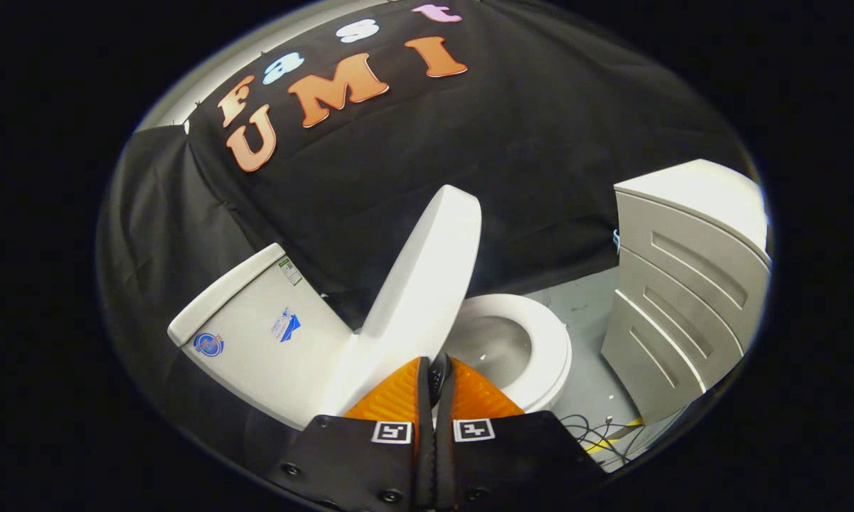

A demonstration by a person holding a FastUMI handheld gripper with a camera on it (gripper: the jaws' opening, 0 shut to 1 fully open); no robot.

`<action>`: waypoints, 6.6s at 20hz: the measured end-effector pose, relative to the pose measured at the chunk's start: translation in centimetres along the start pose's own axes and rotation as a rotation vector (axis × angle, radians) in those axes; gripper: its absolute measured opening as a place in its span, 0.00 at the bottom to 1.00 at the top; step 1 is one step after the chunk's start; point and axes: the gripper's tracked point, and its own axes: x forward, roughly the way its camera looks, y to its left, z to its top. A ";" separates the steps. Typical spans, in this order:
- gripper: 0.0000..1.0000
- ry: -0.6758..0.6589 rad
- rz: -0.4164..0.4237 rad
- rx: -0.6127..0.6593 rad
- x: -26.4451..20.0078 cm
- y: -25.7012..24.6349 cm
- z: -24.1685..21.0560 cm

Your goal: Open the toilet lid.

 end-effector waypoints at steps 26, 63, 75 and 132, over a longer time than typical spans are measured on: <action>0.08 -0.127 -0.012 -0.491 -1.7 14.7 3.4; 0.08 -0.125 0.134 -0.868 0.3 34.2 -1.5; 0.08 -0.123 0.068 -0.872 1.0 34.9 -1.9; 0.95 -0.591 -0.204 -0.259 -28.4 -18.8 19.4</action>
